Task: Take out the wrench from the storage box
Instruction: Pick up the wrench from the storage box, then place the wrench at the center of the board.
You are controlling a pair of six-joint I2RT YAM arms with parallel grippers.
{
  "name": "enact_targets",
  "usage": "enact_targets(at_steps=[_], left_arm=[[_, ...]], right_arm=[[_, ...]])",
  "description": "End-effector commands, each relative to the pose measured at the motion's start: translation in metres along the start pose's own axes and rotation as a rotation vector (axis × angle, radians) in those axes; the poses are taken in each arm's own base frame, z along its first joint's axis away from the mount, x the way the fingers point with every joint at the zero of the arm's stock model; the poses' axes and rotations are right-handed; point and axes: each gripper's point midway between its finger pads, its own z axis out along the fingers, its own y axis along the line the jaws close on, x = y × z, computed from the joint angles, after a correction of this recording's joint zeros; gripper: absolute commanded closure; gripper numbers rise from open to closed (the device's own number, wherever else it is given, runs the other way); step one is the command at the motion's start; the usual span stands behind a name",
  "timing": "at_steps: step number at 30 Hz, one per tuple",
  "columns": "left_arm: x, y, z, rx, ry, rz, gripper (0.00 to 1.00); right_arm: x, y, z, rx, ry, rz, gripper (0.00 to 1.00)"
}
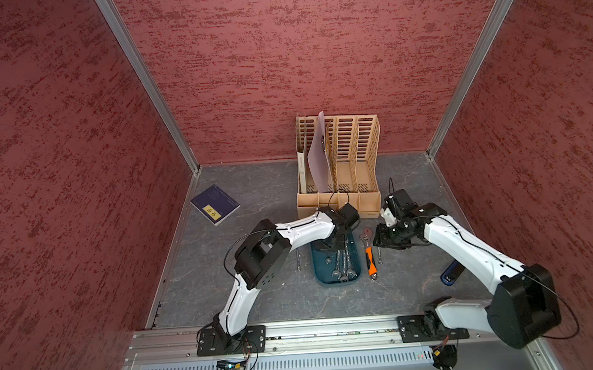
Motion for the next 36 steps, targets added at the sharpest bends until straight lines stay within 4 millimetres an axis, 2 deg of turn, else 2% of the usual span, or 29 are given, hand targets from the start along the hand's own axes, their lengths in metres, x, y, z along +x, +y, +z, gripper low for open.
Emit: enact_targets(at_steps=[1,10,14,23,30,36], left_arm=[[-0.002,0.012,-0.022,-0.019,-0.022,-0.009,0.87],[-0.016,0.019,-0.065,0.018,-0.089,-0.026,0.87],[-0.021,0.028,-0.083,0.027,-0.123,-0.038,0.87],[-0.022,0.078,-0.096,-0.018,-0.154,-0.109,0.88],[-0.011,0.12,-0.075,-0.05,-0.126,-0.161,0.88],[0.009,0.14,-0.037,-0.02,-0.057,-0.197,0.88]], right_arm=[[-0.001,0.004,-0.003,-0.015,-0.014,-0.008,0.56],[-0.001,0.004,-0.006,-0.017,-0.017,-0.006,0.56],[-0.001,0.005,-0.008,-0.021,-0.023,-0.004,0.56],[-0.005,0.005,-0.012,-0.01,-0.034,-0.006,0.56],[-0.006,0.008,-0.011,-0.017,-0.027,-0.003,0.56],[-0.007,0.012,-0.016,-0.022,-0.034,-0.004,0.56]])
